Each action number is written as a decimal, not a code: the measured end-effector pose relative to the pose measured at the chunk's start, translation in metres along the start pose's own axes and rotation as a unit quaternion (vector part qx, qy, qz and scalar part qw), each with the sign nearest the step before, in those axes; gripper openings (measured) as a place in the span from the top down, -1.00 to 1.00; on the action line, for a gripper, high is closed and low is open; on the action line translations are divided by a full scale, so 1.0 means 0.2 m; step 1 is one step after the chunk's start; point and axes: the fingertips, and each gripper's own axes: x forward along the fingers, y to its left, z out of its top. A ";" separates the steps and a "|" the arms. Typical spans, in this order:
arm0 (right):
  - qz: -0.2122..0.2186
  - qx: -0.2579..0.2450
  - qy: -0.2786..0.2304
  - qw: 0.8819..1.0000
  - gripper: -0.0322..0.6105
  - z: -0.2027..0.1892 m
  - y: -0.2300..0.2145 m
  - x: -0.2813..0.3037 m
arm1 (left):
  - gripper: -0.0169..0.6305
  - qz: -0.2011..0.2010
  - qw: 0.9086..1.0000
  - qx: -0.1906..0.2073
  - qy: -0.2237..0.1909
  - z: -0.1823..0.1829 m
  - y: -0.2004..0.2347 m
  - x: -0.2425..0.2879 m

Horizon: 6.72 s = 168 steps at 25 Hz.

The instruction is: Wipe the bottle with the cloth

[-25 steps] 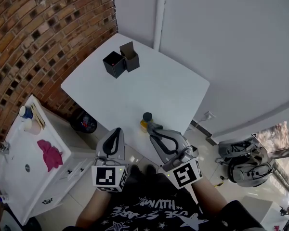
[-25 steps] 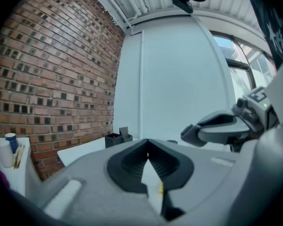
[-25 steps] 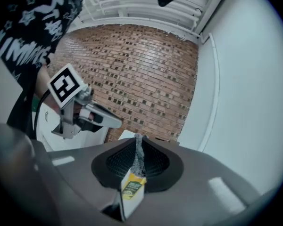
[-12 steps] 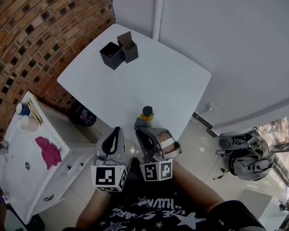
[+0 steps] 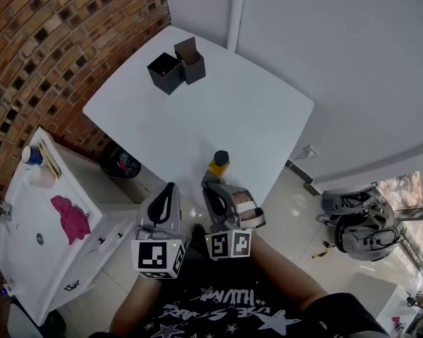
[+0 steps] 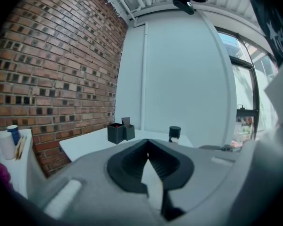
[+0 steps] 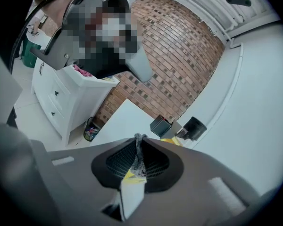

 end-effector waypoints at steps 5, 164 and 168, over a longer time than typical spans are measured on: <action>0.017 0.008 0.023 1.000 0.78 -0.08 0.06 0.05 | 0.93 -0.006 1.000 0.009 0.008 -0.04 0.00 0.00; 0.266 0.597 -0.028 0.756 0.77 -0.47 -0.21 0.13 | 0.01 -0.177 0.976 0.103 0.067 -0.58 -0.10 0.39; 0.241 0.607 -0.040 0.756 0.78 -0.51 -0.29 0.08 | -0.26 -0.069 0.995 0.029 0.062 -0.56 -0.15 0.35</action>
